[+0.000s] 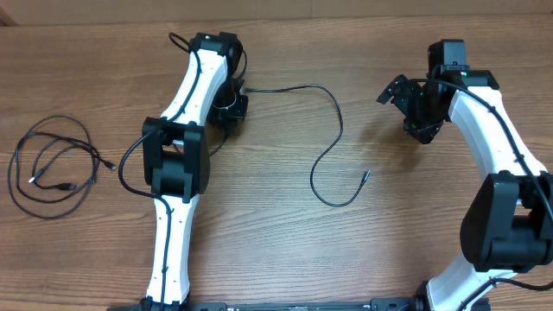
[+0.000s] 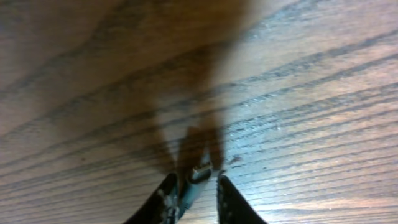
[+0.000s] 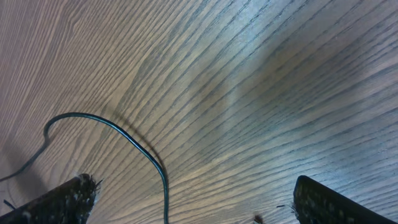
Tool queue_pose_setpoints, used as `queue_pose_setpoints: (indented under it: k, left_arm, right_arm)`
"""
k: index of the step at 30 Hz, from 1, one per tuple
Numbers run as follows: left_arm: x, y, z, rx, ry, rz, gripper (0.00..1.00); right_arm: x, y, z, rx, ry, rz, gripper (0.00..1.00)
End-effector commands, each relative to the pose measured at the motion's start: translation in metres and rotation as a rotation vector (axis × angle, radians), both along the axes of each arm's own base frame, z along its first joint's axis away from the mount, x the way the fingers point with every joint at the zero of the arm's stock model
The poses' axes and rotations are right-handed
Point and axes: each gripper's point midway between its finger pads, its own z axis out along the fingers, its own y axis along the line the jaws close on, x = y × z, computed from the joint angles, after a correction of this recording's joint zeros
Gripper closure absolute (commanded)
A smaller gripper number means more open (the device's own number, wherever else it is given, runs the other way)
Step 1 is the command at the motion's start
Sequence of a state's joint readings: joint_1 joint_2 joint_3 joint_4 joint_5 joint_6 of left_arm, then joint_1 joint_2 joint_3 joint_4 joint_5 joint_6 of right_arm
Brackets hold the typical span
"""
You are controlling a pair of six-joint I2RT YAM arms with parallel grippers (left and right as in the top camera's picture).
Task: Untangle cables
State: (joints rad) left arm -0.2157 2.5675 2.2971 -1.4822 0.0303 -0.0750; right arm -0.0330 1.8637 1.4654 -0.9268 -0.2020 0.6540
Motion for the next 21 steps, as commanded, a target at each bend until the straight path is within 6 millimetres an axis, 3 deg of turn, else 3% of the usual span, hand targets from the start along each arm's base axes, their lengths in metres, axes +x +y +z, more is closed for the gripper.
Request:
queue_pose_setpoints:
  k: [1,5,11,15,21]
  left_arm:
    - [-0.001,-0.005,0.014,-0.016,-0.019,-0.015,0.75]
    - [-0.011,-0.003,0.01,-0.008,0.021,-0.014,0.76]
    - [-0.024,-0.009,-0.01,-0.047,0.073,-0.003,0.95]
    - [-0.04,-0.045,-0.018,-0.238,0.142,0.032,0.96]
    - [-0.057,-0.122,0.001,-0.56,0.188,-0.053,0.96]
  right_arm:
    - [0.0,-0.002,0.001,-0.01,-0.007,-0.004,0.0]
    - [0.0,-0.002,0.001,-0.01,-0.007,-0.004,0.0]
    - [0.0,-0.002,0.001,-0.01,-0.007,-0.004,0.0]
    - [0.0,-0.002,0.001,-0.01,-0.007,-0.004,0.0]
    - [0.0,-0.002,0.001,-0.01,-0.007,-0.004,0.0]
